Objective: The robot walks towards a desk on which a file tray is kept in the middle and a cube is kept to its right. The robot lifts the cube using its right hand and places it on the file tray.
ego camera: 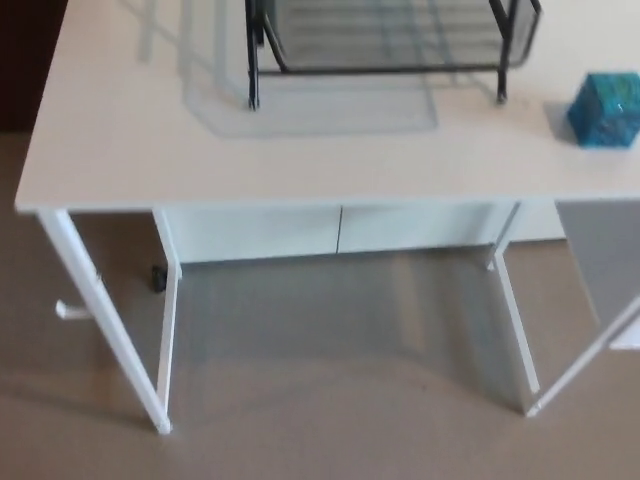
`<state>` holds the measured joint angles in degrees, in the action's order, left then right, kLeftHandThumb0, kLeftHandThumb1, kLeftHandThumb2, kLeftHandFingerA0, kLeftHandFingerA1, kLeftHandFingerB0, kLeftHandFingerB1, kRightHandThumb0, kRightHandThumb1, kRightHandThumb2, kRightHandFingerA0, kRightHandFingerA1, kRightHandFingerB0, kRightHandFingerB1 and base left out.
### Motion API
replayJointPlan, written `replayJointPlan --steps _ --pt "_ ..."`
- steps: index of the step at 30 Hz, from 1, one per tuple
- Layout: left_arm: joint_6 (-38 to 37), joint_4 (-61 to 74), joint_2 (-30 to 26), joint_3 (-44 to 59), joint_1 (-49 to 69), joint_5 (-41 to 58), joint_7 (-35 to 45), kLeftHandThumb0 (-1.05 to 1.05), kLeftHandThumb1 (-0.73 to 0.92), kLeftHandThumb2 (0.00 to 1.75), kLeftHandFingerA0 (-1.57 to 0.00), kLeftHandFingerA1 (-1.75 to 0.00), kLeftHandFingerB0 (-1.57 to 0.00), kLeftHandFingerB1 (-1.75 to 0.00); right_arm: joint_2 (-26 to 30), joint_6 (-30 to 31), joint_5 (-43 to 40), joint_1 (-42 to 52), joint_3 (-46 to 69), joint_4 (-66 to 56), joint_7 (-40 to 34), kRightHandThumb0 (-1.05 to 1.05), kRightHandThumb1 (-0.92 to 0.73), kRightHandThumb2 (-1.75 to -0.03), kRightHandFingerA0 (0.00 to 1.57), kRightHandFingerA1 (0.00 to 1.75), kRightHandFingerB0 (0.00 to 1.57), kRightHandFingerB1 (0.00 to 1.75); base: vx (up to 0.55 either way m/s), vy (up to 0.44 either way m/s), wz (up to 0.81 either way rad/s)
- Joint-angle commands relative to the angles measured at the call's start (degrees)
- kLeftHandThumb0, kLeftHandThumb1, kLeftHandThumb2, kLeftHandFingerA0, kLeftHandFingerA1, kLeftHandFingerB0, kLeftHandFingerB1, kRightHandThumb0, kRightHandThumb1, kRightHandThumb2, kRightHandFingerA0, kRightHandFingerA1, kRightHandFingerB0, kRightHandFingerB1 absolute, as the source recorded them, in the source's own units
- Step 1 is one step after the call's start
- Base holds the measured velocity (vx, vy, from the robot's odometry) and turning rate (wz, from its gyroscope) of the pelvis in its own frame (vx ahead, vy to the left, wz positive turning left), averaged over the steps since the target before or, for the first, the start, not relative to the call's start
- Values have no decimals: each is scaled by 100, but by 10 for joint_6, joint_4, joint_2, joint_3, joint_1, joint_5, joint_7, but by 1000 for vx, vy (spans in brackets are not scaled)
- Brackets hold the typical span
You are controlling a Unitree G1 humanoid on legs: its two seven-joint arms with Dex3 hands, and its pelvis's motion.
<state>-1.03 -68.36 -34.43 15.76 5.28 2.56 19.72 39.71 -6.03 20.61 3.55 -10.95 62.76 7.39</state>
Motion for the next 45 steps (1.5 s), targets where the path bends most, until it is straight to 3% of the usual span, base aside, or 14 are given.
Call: replayJointPlan --steps 1,4,14,15,16,22,23,24,25,29,30,31,32,45 --pt "-5 3 -8 -8 12 -3 0 -105 67 123 -5 -73 -8 -58 14 -8 11 -17 -9 15 4 -82 -66 -61 34 43 16 27 434 -32 17" --pt "0 0 -10 -28 10 -20 -11 -105 66 126 -22 -82 0 -67 16 -10 12 -21 -12 19 4 -82 -66 -61 34 43 16 27 432 -81 33" --pt "-2 -5 -6 -15 16 9 -8 -105 64 121 -9 -75 -4 -62 18 -13 12 -29 -18 26 4 -82 -66 -61 34 43 16 27 528 -142 20" --pt "-3 -4 -6 -12 18 11 -4 -105 65 124 -12 -77 -1 -61 26 -53 -11 -11 4 22 6 -74 -46 -83 35 53 12 39 474 -122 -17" --pt "-4 -3 -6 -13 19 8 -9 -105 66 125 -22 -81 0 -64 31 -64 -6 -7 -1 18 6 -80 -68 -63 33 47 11 25 475 -110 -21" --pt "11 -9 -1 6 16 18 -22 -105 63 123 -19 -81 0 -64 32 -56 19 -21 -27 17 7 -80 -68 -63 33 47 11 25 299 281 -18" --pt "12 -9 -1 7 15 19 -24 -105 66 123 -14 -78 -2 -62 -19 27 -129 24 116 -31 -20 -53 -52 -81 35 55 20 42 238 341 -11" --pt "12 -9 -2 1 15 12 -25 -105 67 124 -18 -80 -1 -63 25 4 5 -13 0 -2 -3 -72 -49 -85 29 54 8 39 229 335 6" --pt "5 -7 -5 -3 18 8 -21 -105 67 125 -17 -79 -1 -65 19 -19 -4 -31 8 31 25 -80 -53 -91 19 48 4 37 138 219 -8" --pt "-1 -5 -4 5 19 16 -16 -105 66 125 -13 -79 -8 -65 12 -32 -15 -44 15 55 36 -80 -53 -91 19 48 4 37 14 58 -3" --pt "-1 -6 -4 5 19 16 -16 -105 67 125 -11 -77 -3 -60 -2 24 -67 -22 70 23 13 -55 -55 -92 41 61 31 52 0 0 0" --pt "1 -7 -5 4 18 15 -14 -105 66 125 -12 -79 -3 -63 -3 73 -84 12 98 -30 -14 -71 -62 -92 41 56 8 40 0 0 0" --pt "5 -6 -6 3 16 14 -15 -105 67 125 -10 -77 -3 -62 25 19 10 15 17 -39 -2 -71 -62 -92 41 56 8 40 0 0 0" --pt "-1 -11 -6 3 17 9 -21 -105 65 125 -16 -81 -1 -66 29 69 8 41 21 -115 8 -71 -62 -92 41 56 8 40 -146 -105 -5"
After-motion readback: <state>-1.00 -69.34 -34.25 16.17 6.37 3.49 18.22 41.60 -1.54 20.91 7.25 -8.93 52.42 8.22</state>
